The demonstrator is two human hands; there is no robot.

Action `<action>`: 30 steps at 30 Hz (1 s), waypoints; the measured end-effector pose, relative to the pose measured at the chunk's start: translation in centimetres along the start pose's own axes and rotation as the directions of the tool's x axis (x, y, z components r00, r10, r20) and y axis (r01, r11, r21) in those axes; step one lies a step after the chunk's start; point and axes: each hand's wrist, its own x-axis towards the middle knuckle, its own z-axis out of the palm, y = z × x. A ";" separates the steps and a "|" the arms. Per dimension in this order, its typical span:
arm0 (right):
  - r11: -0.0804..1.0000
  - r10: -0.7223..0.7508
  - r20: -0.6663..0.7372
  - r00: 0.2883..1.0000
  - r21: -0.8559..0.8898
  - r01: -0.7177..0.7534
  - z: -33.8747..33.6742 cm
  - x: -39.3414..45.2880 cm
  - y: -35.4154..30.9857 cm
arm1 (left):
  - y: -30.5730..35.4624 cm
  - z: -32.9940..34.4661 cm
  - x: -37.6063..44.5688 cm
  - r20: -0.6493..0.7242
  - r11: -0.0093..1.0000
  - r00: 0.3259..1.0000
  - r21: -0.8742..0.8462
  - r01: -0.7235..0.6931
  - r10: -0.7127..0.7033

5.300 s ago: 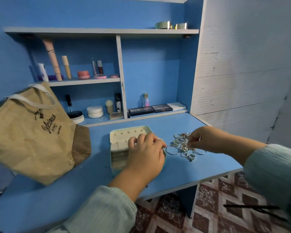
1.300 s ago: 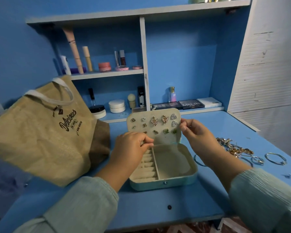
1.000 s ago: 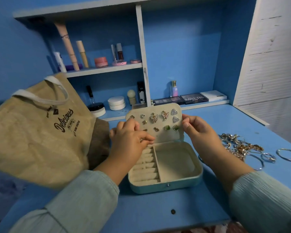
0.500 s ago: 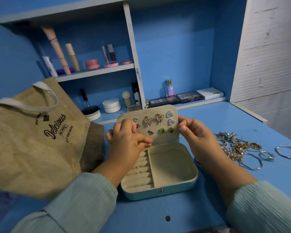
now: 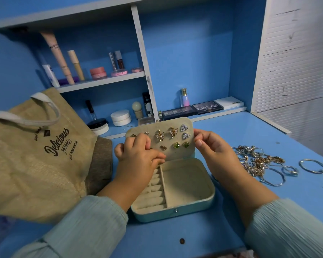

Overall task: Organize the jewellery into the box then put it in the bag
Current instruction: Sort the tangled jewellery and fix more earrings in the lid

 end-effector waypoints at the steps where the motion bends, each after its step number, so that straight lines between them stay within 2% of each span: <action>1: 1.000 0.001 0.000 1.000 -0.007 -0.001 0.0 0.0 0.0 | 0.0 0.0 0.0 -0.002 1.000 1.000 0.003 -0.001 0.001; 7: 1.000 0.003 -0.004 1.000 -0.015 -0.003 -0.1 0.1 0.2 | -0.1 0.4 0.2 -0.009 0.999 1.000 0.031 -0.013 0.013; 17: 0.999 0.013 -0.007 1.000 -0.052 -0.014 -0.1 -0.1 0.0 | 0.4 0.6 0.5 -0.143 0.975 0.988 0.223 -0.027 0.060; 23: 0.998 0.017 -0.019 1.000 -0.061 -0.018 0.0 -0.1 0.0 | 0.8 0.5 1.0 -0.130 0.944 0.989 0.313 0.105 -0.067; 27: 0.999 0.035 -0.022 0.999 0.032 -0.034 0.0 0.0 -0.2 | 0.4 0.4 1.1 -0.132 0.948 0.990 0.309 0.080 -0.040; 30: 0.999 0.053 -0.032 0.998 0.000 -0.053 -0.5 0.0 -1.1 | 0.6 0.1 0.7 -0.175 0.951 0.985 0.302 0.060 -0.007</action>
